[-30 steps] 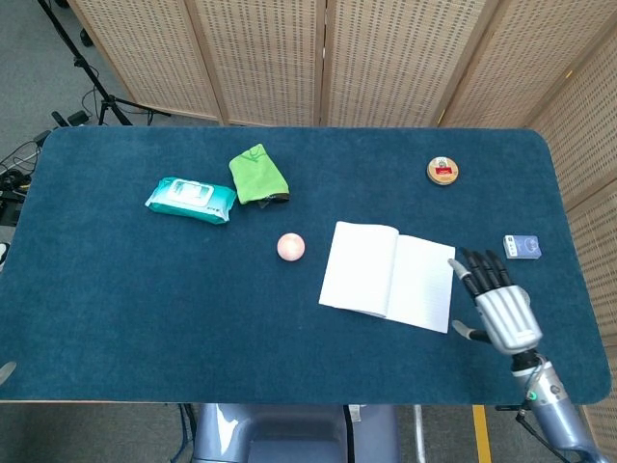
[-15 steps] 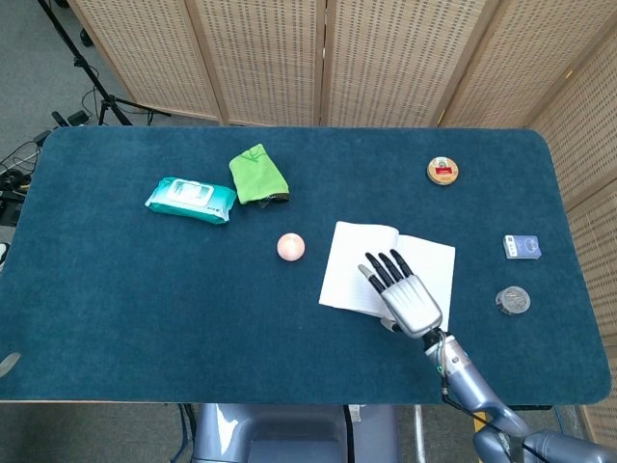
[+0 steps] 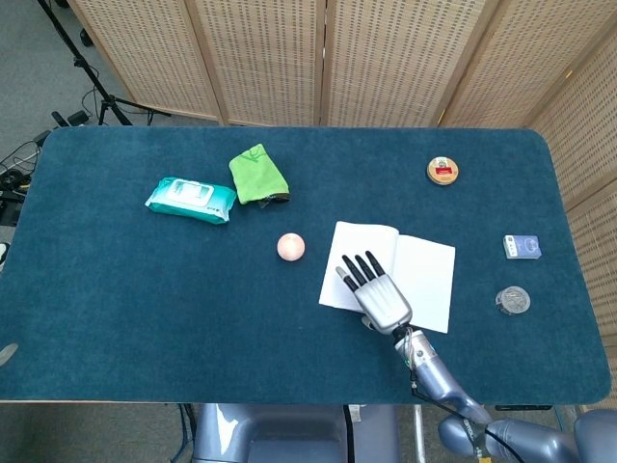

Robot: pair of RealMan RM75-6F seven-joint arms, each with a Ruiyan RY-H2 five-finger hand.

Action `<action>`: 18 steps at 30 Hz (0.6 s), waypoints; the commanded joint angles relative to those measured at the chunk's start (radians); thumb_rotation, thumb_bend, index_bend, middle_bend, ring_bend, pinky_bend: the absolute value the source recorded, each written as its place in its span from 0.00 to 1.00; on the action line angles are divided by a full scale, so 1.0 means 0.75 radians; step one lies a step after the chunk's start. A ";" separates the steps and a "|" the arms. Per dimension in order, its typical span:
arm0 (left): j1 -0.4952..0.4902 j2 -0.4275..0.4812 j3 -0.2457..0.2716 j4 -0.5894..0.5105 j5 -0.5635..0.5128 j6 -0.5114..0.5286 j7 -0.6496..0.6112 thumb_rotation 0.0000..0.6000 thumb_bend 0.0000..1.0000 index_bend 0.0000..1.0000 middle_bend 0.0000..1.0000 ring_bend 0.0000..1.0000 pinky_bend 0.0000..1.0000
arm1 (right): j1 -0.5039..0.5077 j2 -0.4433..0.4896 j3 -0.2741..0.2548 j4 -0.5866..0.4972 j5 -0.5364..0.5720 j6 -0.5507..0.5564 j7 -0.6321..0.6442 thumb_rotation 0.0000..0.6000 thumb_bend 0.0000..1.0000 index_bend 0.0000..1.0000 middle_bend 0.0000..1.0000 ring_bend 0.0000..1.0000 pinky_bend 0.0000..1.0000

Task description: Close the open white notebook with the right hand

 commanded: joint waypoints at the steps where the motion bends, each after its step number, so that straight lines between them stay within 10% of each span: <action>1: 0.002 0.000 0.002 0.003 0.004 0.003 -0.005 1.00 0.00 0.00 0.00 0.00 0.00 | 0.008 -0.027 -0.004 0.023 0.020 -0.001 -0.024 1.00 0.00 0.00 0.00 0.00 0.00; 18: 0.005 -0.006 0.008 0.004 0.016 0.009 0.003 1.00 0.00 0.00 0.00 0.00 0.00 | 0.020 -0.104 -0.021 0.140 0.017 0.080 -0.072 1.00 0.00 0.00 0.00 0.00 0.00</action>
